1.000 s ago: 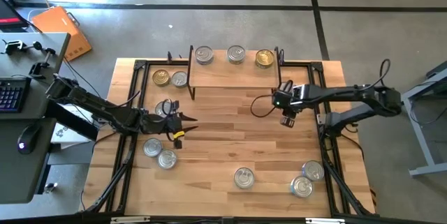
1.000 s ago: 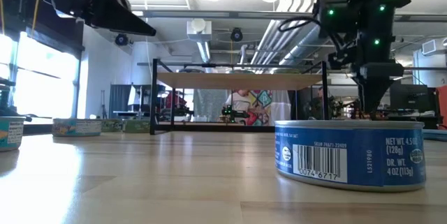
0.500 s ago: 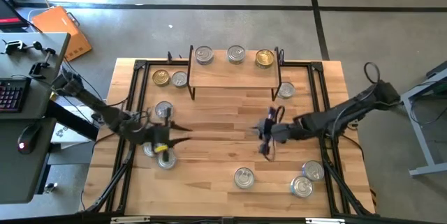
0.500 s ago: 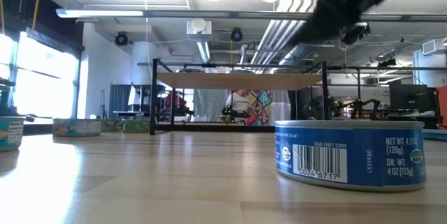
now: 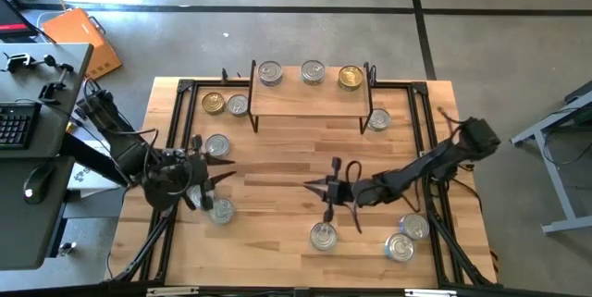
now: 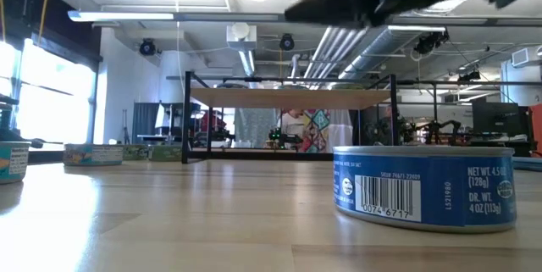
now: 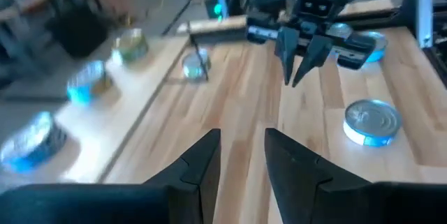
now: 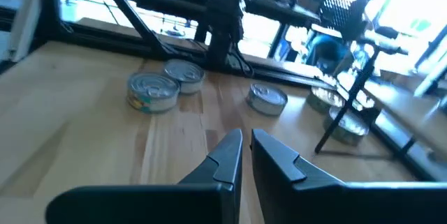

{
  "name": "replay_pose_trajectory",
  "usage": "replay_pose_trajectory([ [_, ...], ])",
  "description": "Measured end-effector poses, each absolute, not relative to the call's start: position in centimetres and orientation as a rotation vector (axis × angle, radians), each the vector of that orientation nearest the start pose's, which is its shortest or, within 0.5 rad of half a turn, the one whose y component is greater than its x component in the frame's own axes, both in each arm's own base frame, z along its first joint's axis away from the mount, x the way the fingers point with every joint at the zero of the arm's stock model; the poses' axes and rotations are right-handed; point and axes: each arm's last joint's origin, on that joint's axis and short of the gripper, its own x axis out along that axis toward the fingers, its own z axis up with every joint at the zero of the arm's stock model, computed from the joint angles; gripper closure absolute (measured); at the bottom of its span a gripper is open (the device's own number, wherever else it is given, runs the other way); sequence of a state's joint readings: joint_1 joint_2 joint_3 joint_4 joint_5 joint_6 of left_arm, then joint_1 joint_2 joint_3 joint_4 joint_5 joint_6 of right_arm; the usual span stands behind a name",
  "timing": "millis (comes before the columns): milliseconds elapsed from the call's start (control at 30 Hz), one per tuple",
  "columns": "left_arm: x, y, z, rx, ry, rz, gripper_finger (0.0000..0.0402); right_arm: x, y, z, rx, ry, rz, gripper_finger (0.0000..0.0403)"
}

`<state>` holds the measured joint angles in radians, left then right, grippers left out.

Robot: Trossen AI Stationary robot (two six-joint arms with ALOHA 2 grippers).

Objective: Stack canned seafood by type on shelf
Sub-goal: Put the blue tuna can on the shelf

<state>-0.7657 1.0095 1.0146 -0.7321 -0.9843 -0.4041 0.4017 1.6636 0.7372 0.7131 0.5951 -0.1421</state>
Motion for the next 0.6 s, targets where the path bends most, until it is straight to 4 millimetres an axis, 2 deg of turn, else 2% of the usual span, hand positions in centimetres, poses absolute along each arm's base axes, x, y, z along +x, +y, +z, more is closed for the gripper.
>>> replay_pose_trajectory([
  [167, 15.2, -10.4, 30.4, 0.076, 0.404, 0.441, 0.0296, 31.9, 10.7, 16.2, -0.145, 0.246, -0.211, 0.0379],
  [333, 15.6, -9.1, 26.9, -0.026, 0.49, 0.509, 0.0296, 32.4, 10.7, 14.7, -0.109, 0.262, -0.181, 0.0379],
  [467, 16.0, -8.5, 25.1, -0.049, 0.577, 0.487, 0.0296, 32.5, 10.7, 14.8, -0.105, 0.249, -0.177, 0.0379],
  [600, 17.7, -9.4, 24.5, 0.011, 0.572, 0.376, 0.0296, 32.4, 10.7, 16.6, -0.024, 0.162, -0.138, 0.0379],
])
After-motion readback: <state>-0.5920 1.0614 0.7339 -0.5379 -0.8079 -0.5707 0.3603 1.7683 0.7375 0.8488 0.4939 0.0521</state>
